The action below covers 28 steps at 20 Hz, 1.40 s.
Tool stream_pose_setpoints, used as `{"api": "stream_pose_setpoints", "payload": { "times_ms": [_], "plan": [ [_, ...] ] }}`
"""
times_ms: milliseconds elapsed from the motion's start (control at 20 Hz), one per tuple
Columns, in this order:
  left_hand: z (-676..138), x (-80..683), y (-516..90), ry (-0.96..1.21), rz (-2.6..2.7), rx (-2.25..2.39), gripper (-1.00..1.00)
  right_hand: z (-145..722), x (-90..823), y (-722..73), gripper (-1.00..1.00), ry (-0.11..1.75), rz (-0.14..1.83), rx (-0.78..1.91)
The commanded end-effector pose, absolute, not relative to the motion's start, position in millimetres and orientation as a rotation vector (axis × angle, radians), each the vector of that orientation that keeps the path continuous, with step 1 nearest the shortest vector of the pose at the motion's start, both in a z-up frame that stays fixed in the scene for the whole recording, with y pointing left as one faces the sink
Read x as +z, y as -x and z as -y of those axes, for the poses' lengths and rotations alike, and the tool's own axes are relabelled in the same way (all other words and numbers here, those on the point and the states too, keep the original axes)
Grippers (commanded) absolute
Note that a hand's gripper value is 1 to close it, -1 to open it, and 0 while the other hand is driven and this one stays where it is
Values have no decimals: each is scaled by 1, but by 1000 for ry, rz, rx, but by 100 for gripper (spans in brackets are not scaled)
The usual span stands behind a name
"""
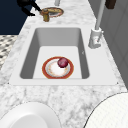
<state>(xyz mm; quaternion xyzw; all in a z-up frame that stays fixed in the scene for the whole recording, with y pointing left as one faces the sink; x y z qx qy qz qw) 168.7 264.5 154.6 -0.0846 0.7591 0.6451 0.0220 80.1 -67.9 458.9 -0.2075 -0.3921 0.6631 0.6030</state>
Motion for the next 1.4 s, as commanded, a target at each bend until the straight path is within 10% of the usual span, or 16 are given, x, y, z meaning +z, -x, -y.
{"api": "stream_pose_setpoints", "payload": {
  "times_ms": [0,1350],
  "plan": [
    [-265,155,-169,262,-2352,1999,0,78,490,-80,-100,498,873,1454],
    [-265,155,-169,262,-2352,1999,0,204,591,-79,-100,341,1086,1471]
  ]
}}
